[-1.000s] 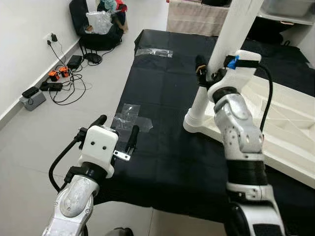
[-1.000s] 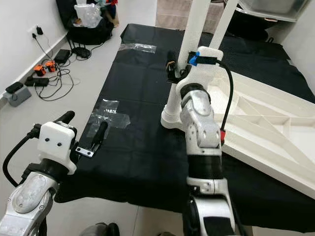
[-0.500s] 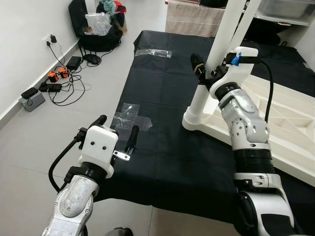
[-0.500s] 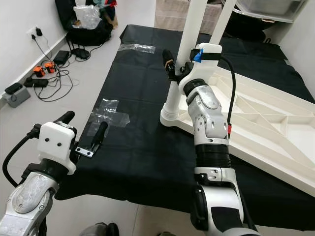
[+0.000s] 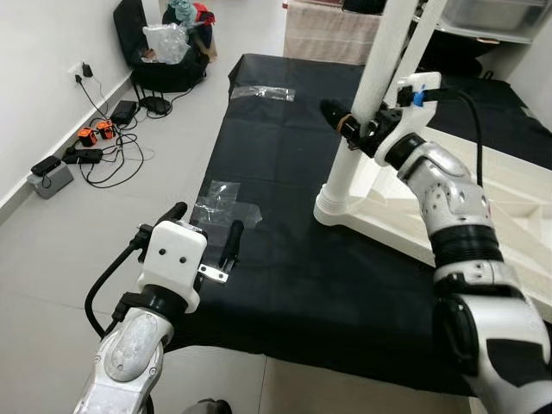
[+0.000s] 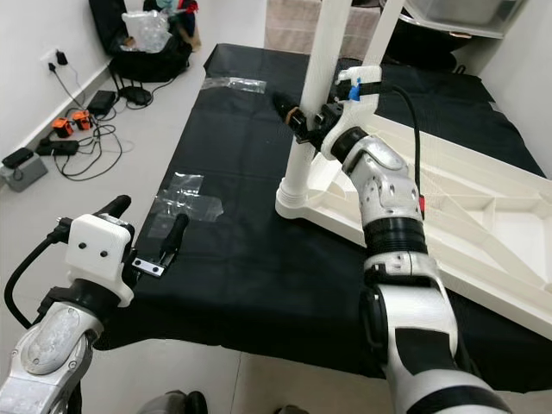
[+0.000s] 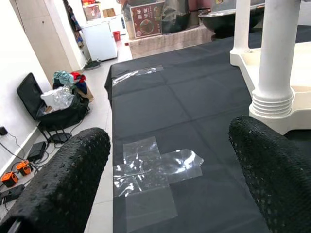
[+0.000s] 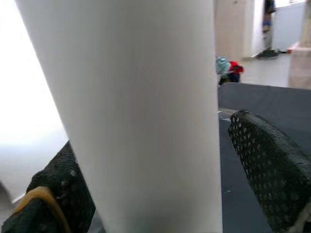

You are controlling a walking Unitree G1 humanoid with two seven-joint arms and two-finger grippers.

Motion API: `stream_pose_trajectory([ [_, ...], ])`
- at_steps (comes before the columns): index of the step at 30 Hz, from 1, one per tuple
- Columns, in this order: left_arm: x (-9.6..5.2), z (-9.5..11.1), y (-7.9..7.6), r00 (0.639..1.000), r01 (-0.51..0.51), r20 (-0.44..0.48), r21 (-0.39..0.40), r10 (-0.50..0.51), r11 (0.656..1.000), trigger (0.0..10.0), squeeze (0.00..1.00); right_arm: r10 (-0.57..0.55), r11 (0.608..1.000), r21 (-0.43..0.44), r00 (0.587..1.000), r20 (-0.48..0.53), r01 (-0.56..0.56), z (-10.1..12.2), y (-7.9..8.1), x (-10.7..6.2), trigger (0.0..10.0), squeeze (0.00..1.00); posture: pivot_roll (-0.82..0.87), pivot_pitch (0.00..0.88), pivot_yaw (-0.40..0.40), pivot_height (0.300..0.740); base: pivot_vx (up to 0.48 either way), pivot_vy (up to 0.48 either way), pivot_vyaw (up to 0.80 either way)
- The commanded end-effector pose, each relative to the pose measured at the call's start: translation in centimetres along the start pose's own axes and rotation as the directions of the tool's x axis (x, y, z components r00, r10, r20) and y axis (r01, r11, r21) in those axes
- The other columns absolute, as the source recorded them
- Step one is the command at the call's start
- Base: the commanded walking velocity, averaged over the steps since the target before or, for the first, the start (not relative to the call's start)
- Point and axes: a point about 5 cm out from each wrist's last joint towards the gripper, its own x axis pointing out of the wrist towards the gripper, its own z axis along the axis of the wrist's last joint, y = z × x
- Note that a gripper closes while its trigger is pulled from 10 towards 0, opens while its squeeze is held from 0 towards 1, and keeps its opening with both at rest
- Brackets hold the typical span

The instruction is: Building children table

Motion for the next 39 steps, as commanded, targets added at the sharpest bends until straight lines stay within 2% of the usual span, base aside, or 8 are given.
stream_pose_trajectory([
  [1,-0.1,0.1,-0.2,1.000,0.008,-0.001,-0.010,-0.008,1.000,10.0,0.00,0.040,0.999,-0.002,0.999,-0.005,-0.040,0.2,0.0,0.2,10.0,0.00,0.10,0.130,-0.074,0.740,0.000,0.000,0.00],
  [13,0.0,0.3,-0.3,1.000,0.014,0.002,-0.018,-0.014,1.000,10.0,0.00,0.218,0.976,0.032,0.973,-0.080,-0.216,0.3,0.3,1.0,10.0,0.00,0.10,0.135,-0.080,0.740,0.000,0.000,0.00],
  [14,-0.1,0.3,-0.4,1.000,0.017,0.002,-0.022,-0.017,1.000,10.0,0.00,0.223,0.975,0.038,0.972,-0.081,-0.220,0.3,0.4,1.1,5.7,0.00,0.10,0.140,-0.081,0.740,0.000,0.000,0.00],
  [15,-0.1,0.3,-0.4,1.000,0.019,0.001,-0.024,-0.019,1.000,10.0,0.00,0.227,0.974,0.042,0.970,-0.082,-0.224,0.3,0.4,1.2,5.7,0.00,0.10,0.140,-0.081,0.740,0.000,0.000,0.00],
  [16,-0.1,0.3,-0.5,1.000,0.021,0.001,-0.027,-0.021,0.999,10.0,0.00,0.234,0.972,0.040,0.969,-0.082,-0.231,0.3,0.4,1.2,0.0,0.00,0.10,0.140,-0.081,0.740,0.000,0.000,0.00],
  [31,-0.1,0.1,-0.6,1.000,0.029,-0.005,-0.030,-0.029,0.999,10.0,0.00,0.214,0.977,0.022,0.974,-0.075,-0.213,0.3,0.0,1.0,0.0,0.00,0.09,0.134,-0.076,0.740,0.000,0.000,0.00],
  [33,0.2,0.1,-0.7,0.999,0.032,0.000,-0.031,-0.032,0.999,10.0,0.00,0.113,0.991,-0.059,0.991,-0.064,-0.117,-0.2,-1.0,0.2,0.0,0.00,0.09,0.133,-0.070,0.740,0.000,0.000,0.00],
  [39,0.4,0.1,-0.4,0.999,0.034,0.008,-0.018,-0.033,0.999,10.0,0.00,0.001,0.995,-0.099,1.000,-0.019,-0.002,-1.4,-1.5,-0.8,0.0,0.00,0.08,0.134,-0.068,0.740,0.000,0.000,0.00],
])
